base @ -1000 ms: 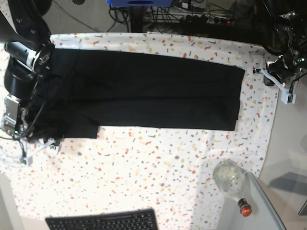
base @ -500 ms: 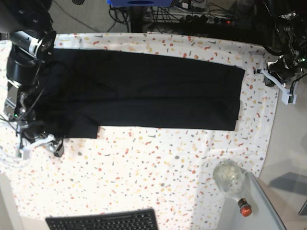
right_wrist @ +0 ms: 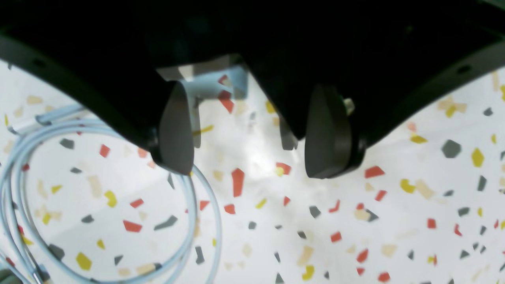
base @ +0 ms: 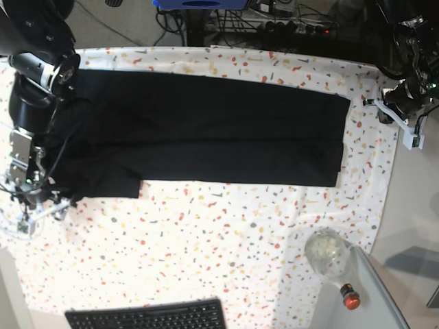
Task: Layout the t-shirt on the table in an organized manner, then fold the t-shirt properly
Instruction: 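Pinch the folded shirt corner with the right gripper and tuck it flat, then grasp the black strip's two ends with both grippers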
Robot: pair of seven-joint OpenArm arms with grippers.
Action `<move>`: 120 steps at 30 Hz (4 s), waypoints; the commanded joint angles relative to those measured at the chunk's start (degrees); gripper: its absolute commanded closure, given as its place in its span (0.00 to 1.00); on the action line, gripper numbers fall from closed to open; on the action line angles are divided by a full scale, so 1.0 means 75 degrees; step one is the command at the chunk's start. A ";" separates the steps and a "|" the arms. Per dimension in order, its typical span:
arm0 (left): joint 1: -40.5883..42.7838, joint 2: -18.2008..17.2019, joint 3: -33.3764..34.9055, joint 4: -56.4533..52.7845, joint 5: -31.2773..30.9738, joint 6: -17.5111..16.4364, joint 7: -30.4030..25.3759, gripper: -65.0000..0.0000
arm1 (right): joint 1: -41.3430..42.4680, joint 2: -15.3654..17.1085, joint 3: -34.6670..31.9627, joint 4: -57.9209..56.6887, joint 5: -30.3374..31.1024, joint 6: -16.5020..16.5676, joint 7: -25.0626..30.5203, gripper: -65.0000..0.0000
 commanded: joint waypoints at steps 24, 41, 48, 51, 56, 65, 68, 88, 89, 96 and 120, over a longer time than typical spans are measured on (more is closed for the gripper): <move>-0.0014 -0.0148 -0.0047 0.0093 -0.0092 -0.0053 -0.0100 1.00 | 0.0740 -0.0090 0.0014 -0.0951 -0.0047 -0.0067 -0.0739 0.44; -0.0014 -0.0148 -0.0047 0.0093 -0.0092 -0.0042 -0.0100 1.00 | -0.0163 -0.0512 0.0014 0.1956 -0.0012 0.0238 -0.2310 1.00; -0.0061 -0.0148 -0.0035 0.0093 -0.0092 -0.0018 -0.0100 1.00 | -0.1171 -0.1063 0.0014 0.4312 -0.0012 0.0930 -0.3540 1.00; -0.0061 -0.0148 -0.0023 0.0093 -0.0092 -0.0018 -0.0100 1.00 | -0.1569 -0.1262 0.0014 0.5215 -0.0012 0.1176 -0.3904 1.00; -0.0061 -0.0148 -0.0035 0.0093 -0.0092 -0.0006 -0.0100 1.00 | -0.2226 -0.1602 0.0002 0.6563 -0.0012 0.1469 -0.4631 1.00; -0.0061 -0.0277 0.0012 0.0093 -0.0092 -0.0006 -0.0100 1.00 | -0.3738 -0.1755 -0.0502 0.7723 0.0000 0.1809 -0.4877 1.00; -0.0061 -0.0289 0.0012 0.0105 -0.0092 -0.0006 -0.0100 1.00 | -0.4218 -0.1778 -0.0830 0.8004 0.0000 0.1809 -0.4865 1.00; -0.0061 -0.0301 0.0024 0.0105 -0.0080 -0.0006 -0.0100 1.00 | -0.5297 -0.1907 -0.0900 0.8813 0.0493 0.1809 -0.5580 0.63; -0.0061 -0.0301 0.0024 0.0105 -0.0080 -0.0006 -0.0100 1.00 | -0.5355 -0.1907 -0.0900 0.8954 0.0739 0.1809 -0.5674 0.54; -0.0061 -0.0289 0.0340 0.0164 -0.0080 -0.0018 -0.0112 1.00 | -0.5297 -0.1860 -0.0549 0.9657 0.1594 0.1809 -0.5615 0.58; -0.0272 0.0121 0.1583 0.0539 -0.0092 -0.0006 -0.0112 1.00 | -0.5132 -0.1755 -0.0232 0.7899 0.1583 0.1809 -0.5662 1.00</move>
